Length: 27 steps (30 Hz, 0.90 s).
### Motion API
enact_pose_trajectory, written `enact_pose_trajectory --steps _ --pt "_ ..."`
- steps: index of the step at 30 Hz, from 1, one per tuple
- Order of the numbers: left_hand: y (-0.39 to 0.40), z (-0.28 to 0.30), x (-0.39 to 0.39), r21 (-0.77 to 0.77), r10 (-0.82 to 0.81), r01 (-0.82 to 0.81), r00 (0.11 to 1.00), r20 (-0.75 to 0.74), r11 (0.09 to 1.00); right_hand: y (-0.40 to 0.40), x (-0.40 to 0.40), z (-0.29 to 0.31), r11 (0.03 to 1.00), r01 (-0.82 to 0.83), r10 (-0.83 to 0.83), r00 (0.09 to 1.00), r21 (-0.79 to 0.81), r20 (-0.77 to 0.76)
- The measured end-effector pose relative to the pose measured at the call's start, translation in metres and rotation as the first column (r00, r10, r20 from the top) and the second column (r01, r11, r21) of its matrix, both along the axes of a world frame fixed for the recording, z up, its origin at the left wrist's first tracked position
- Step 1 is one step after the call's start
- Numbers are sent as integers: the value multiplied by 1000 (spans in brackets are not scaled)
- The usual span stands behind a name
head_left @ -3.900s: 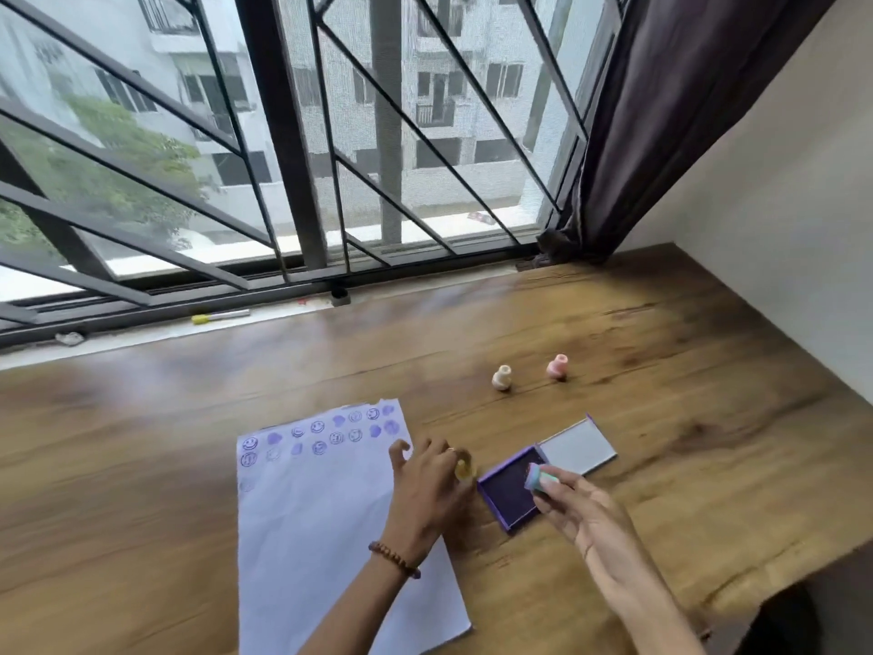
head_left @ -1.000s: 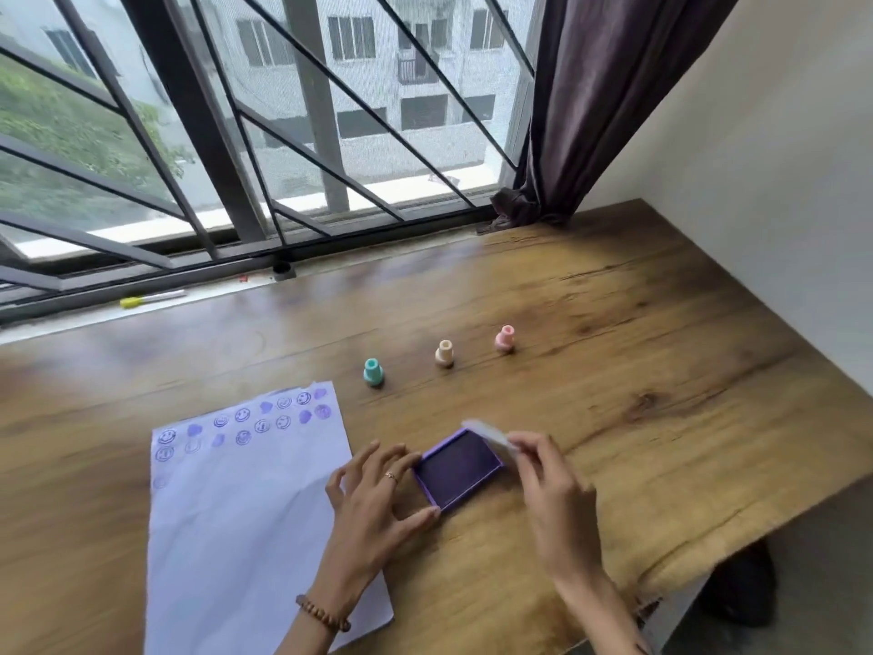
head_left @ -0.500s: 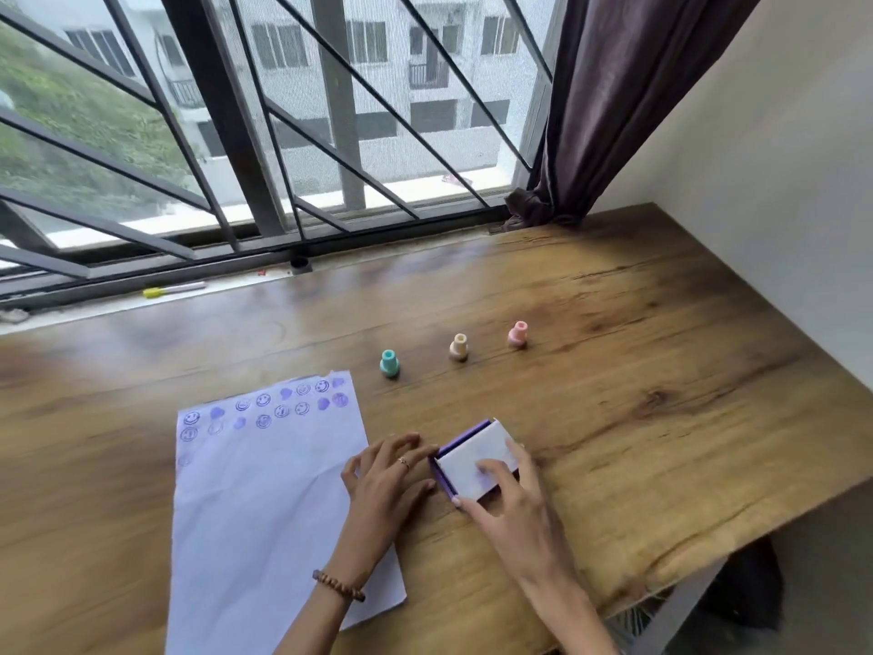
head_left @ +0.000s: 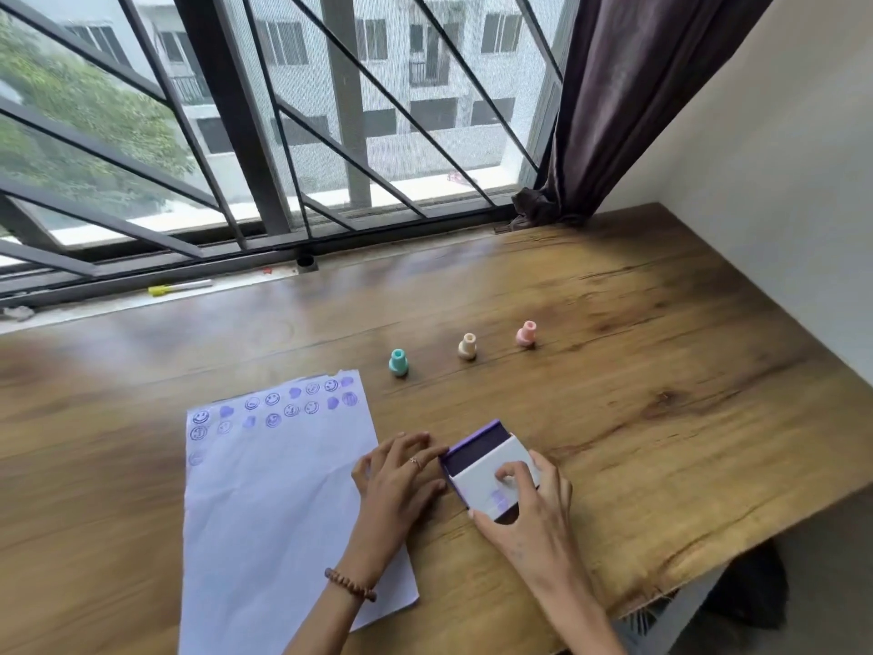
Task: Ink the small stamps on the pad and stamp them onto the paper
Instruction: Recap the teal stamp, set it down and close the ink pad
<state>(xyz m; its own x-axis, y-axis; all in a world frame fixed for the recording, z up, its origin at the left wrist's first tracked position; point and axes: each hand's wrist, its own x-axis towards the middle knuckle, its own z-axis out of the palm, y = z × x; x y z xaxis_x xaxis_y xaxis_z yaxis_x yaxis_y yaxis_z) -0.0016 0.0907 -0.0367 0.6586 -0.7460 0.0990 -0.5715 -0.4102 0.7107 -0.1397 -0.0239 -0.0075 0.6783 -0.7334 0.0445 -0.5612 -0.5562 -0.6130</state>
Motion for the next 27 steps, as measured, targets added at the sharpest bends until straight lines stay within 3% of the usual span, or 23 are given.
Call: enact_pose_trajectory --steps 22,27 --pt "1 0 -1 12 -6 7 1000 -31 1000 0 8 6 1000 -12 13 997 20 -80" --pt "0 -2 -1 58 18 -20 999 50 998 -4 8 7 999 -19 21 998 30 -54"
